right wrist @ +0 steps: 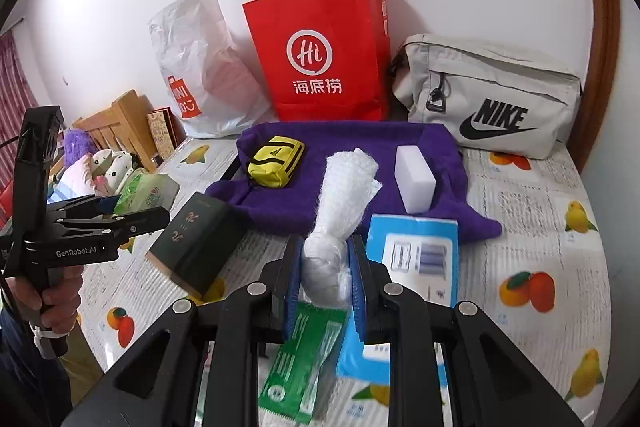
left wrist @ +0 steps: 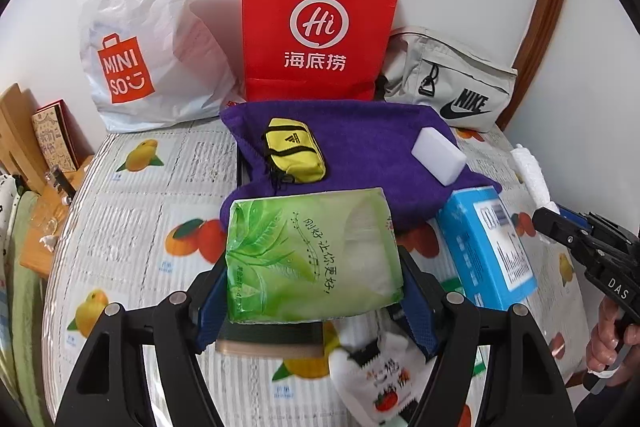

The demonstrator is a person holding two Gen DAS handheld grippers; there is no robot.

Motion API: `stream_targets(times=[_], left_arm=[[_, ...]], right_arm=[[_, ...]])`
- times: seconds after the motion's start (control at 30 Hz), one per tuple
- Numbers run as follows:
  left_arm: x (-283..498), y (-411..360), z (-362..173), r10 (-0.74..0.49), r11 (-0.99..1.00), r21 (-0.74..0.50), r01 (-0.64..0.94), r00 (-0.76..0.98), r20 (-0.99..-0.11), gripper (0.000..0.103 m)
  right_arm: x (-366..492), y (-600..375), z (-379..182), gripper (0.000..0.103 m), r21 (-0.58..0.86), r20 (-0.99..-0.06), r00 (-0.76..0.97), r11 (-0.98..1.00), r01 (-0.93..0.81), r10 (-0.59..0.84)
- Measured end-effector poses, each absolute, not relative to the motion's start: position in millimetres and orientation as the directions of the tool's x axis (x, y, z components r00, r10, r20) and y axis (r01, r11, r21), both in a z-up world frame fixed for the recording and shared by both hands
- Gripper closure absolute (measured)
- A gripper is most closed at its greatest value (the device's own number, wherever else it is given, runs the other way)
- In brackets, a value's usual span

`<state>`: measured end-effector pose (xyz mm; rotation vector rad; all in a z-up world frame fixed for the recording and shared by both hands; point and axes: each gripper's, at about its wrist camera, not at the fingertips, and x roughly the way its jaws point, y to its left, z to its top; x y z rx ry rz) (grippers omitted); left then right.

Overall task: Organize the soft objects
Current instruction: 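Carry the tissue pack with the left tool while the right tool carries the cloth to the towel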

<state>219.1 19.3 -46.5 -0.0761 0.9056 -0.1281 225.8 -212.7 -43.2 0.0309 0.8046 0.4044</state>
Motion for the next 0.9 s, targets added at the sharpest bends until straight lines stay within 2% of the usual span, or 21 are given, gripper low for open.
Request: stream_targets(times=[0.9], left_arm=[[347.3,24.6,-90.1,-0.141,0.987,-0.162,0.013,0.56,-0.816,0.03]], right_arm=[[357.4,-193.8,-97.4,0.08,0.119,-0.79,0.537,0.934,-0.338,0.295]])
